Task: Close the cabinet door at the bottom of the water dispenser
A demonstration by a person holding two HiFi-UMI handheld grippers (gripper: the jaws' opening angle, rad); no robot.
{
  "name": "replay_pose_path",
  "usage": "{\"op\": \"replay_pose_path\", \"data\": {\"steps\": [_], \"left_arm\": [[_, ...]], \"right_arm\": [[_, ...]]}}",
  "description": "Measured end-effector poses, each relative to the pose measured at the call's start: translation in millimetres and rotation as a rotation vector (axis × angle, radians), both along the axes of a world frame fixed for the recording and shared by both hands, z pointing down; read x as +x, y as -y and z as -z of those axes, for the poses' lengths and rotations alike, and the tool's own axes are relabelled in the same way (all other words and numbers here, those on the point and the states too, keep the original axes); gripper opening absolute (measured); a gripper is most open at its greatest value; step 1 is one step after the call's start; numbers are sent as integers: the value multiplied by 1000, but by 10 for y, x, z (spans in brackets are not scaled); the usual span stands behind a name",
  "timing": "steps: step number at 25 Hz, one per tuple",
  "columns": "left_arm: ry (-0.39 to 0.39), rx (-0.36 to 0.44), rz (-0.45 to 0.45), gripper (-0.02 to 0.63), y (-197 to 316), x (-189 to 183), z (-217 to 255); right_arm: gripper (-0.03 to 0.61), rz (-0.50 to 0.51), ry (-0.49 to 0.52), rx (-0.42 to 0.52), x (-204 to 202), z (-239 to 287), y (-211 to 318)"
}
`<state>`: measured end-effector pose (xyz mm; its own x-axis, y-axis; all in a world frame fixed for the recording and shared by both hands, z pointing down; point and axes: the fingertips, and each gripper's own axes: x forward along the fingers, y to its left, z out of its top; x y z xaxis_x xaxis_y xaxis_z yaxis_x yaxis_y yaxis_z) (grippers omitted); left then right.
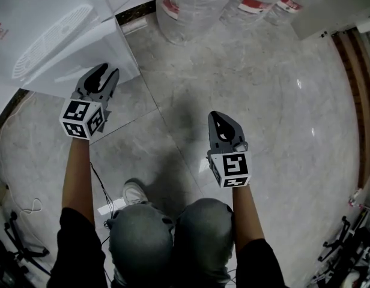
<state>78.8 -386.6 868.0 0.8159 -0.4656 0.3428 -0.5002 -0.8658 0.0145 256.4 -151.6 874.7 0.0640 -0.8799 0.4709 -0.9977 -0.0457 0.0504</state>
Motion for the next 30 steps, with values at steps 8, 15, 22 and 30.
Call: {"op": "replay_pose_path", "data": {"steps": [8, 15, 22, 30], "left_arm": [[71, 45, -5, 118, 344, 71, -106], [21, 36, -7, 132, 189, 115, 20], [-47, 50, 78, 105, -90, -75, 334], [-56, 60, 157, 48, -465, -440, 495]], "right_arm": [[14, -47, 0, -33, 169, -150, -42], [14, -32, 17, -16, 102, -138, 28], [14, 22, 44, 30, -104, 54, 140], [14, 108, 63, 74, -439, 247, 259]]}}
